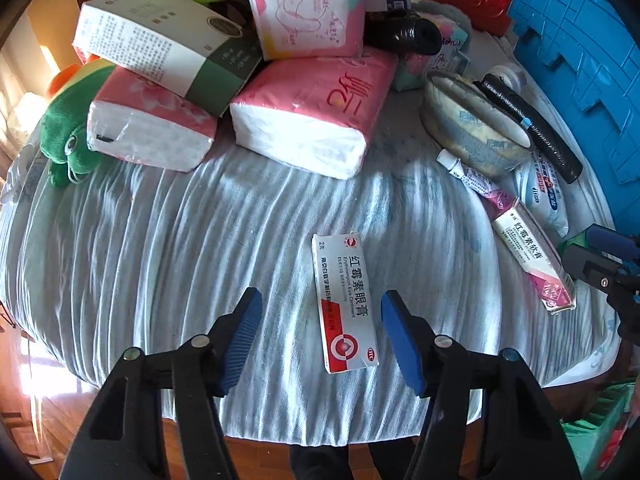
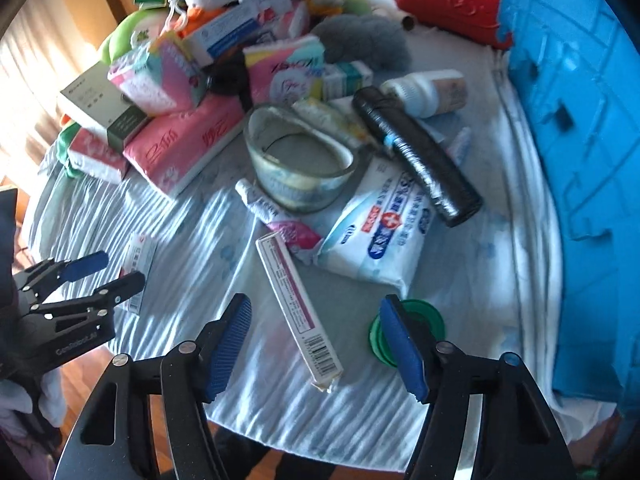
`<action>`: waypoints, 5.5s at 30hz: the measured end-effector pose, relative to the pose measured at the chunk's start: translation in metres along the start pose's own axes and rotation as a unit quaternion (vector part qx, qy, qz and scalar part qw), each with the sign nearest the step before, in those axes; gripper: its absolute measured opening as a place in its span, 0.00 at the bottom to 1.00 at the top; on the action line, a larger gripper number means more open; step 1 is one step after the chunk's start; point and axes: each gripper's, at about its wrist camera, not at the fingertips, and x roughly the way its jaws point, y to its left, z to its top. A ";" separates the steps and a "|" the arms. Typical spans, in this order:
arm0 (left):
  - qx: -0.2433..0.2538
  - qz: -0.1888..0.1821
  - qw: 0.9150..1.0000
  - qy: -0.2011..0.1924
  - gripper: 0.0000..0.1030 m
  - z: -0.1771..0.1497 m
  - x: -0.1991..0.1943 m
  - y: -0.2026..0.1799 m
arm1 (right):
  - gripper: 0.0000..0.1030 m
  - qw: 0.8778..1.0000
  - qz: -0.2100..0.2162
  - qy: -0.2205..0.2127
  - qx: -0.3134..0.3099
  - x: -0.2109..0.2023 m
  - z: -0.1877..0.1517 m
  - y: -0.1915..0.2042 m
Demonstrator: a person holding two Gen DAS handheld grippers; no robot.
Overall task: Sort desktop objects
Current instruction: 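Grasp the white-red medicine box with left gripper while right grasps the pink-white box, then lift both held medicine boxes and carry them over the blue bin, then open both grippers to drop the medicine boxes into the bin, then withdraw both grippers from the bin back over the pile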
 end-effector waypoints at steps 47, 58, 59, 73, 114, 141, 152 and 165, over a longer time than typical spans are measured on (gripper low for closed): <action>0.052 0.009 0.980 -0.189 0.25 0.050 -0.144 -0.003 | 0.18 0.991 0.012 -0.129 -0.034 -0.094 0.055 0.042; 0.126 -0.058 0.945 -0.295 0.25 0.079 -0.231 -0.057 | 0.18 0.966 -0.073 -0.249 0.001 -0.203 0.066 0.034; 0.134 -0.067 0.940 -0.305 0.25 0.081 -0.239 -0.066 | 0.18 0.963 -0.083 -0.256 0.005 -0.210 0.065 0.032; 0.195 -0.168 0.909 -0.329 0.25 0.116 -0.338 -0.238 | 0.18 0.922 -0.177 -0.338 0.068 -0.346 0.048 -0.109; 0.219 -0.011 0.966 0.137 0.25 0.219 -0.073 -0.508 | 0.25 0.969 -0.107 0.203 0.095 -0.077 0.063 -0.420; 0.156 -0.134 0.960 -0.189 0.25 0.220 -0.283 -0.418 | 0.99 0.992 -0.081 -0.093 0.020 -0.283 0.107 -0.351; 0.091 -0.102 0.927 -0.350 0.64 0.167 -0.344 -0.250 | 0.99 0.976 -0.049 -0.210 -0.026 -0.332 0.097 -0.215; 0.030 -0.034 0.937 -0.345 0.64 0.113 -0.313 0.006 | 1.00 0.966 0.004 -0.257 -0.042 -0.299 0.103 -0.016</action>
